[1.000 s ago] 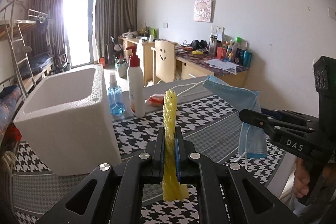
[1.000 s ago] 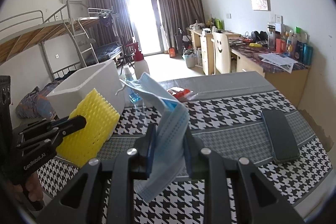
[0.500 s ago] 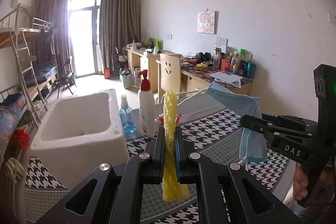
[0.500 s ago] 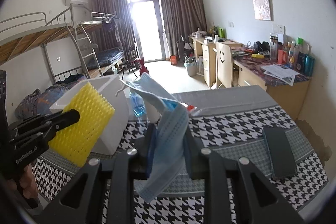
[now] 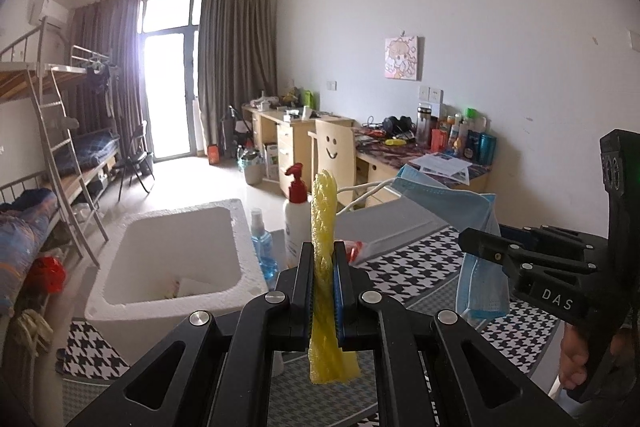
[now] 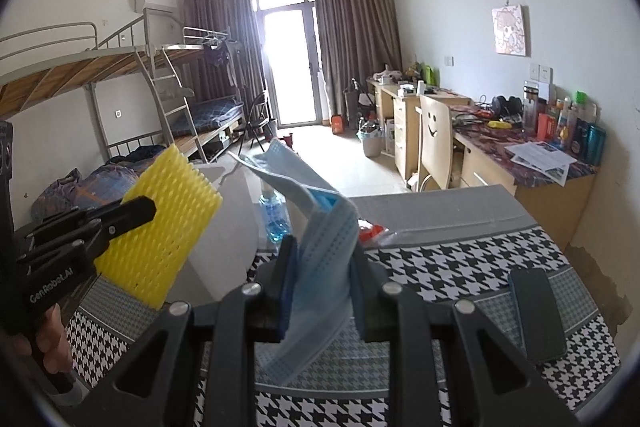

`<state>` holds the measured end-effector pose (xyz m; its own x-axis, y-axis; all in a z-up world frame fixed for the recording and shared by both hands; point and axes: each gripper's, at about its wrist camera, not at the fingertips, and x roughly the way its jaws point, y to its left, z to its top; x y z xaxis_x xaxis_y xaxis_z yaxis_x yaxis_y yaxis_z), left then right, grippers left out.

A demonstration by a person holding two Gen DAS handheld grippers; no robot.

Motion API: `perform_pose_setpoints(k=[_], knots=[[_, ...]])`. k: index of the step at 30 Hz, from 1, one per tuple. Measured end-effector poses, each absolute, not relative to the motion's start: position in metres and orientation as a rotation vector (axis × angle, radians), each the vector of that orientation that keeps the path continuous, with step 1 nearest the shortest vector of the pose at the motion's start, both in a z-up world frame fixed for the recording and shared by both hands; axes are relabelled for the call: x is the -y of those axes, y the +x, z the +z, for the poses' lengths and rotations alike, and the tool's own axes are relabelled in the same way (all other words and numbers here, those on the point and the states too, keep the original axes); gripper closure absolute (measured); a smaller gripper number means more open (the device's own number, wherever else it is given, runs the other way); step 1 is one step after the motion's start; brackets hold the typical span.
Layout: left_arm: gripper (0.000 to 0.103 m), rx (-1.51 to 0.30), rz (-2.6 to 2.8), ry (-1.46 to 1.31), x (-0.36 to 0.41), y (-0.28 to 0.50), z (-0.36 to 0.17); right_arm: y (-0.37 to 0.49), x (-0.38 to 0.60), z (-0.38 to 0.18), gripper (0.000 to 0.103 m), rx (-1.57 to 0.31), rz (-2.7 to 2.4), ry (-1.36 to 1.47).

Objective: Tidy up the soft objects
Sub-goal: 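Carry the yellow sponge and blue mask in both grippers over the foam box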

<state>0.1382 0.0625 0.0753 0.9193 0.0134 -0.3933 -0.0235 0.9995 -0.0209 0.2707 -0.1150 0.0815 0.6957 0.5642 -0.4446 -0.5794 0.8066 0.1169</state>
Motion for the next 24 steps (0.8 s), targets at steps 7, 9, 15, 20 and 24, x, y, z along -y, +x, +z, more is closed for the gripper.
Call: perform_pose_setpoints(k=[7, 9, 15, 20, 24], knots=[[0.095, -0.381, 0.043, -0.017, -0.069, 0.14, 0.084, 0.275, 0.108, 0.085, 0.074, -0.477, 0.654, -0.032], [0.095, -0.376, 0.053, -0.019, -0.073, 0.142, 0.087, 0.275, 0.105, 0.087, 0.074, -0.473, 0.658, -0.032], [0.095, -0.362, 0.076, -0.019, -0.082, 0.146, 0.091, 0.277, 0.098, 0.093, 0.074, -0.459, 0.67, -0.034], [0.095, -0.355, 0.099, -0.023, -0.089, 0.149, 0.094, 0.278, 0.09, 0.098, 0.074, -0.448, 0.677, -0.041], [0.095, -0.35, 0.116, -0.024, -0.093, 0.15, 0.097, 0.28, 0.085, 0.101, 0.074, -0.442, 0.686, -0.053]])
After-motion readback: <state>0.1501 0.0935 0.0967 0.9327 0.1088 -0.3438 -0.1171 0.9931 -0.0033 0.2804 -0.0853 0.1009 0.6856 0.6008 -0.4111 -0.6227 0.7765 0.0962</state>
